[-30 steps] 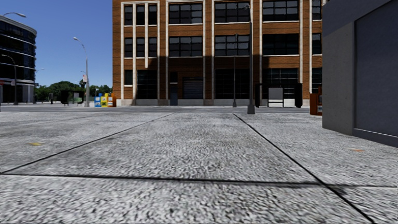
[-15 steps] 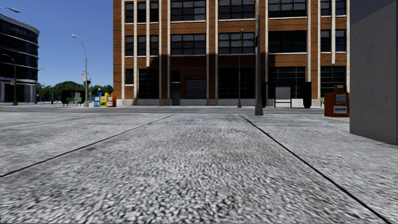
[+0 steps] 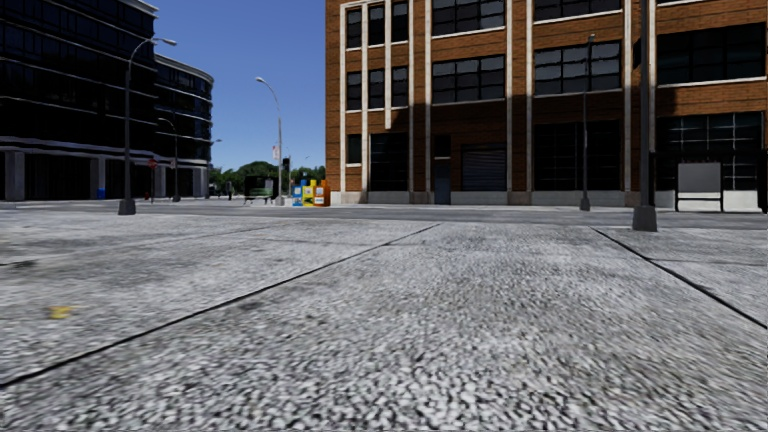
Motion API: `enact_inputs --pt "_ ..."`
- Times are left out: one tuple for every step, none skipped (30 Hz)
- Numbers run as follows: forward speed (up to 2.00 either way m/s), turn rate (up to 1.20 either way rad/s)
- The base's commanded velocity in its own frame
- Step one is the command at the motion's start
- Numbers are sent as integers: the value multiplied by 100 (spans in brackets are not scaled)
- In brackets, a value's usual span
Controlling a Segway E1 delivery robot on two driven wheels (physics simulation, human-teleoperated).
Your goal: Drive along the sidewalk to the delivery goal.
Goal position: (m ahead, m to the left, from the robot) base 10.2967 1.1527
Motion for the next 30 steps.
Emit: enact_inputs --pt "170 76" --pt "170 76" --pt "170 76" --pt "170 76" --pt "170 76" --pt "170 76" --pt "170 76" --pt "170 76" --pt "170 76" --pt "170 74" --pt "170 74" --pt "170 72" --pt "170 72" --pt "170 70" --pt "170 67" --pt "170 60" --pt "170 48" --pt "170 36" --pt "170 26" --pt "170 19" --pt "170 12" --pt "170 8" --pt "170 4" --pt "170 4" --pt "170 3" --pt "170 2" --pt "170 2" --pt "170 2" --pt "170 2" --pt "170 1"
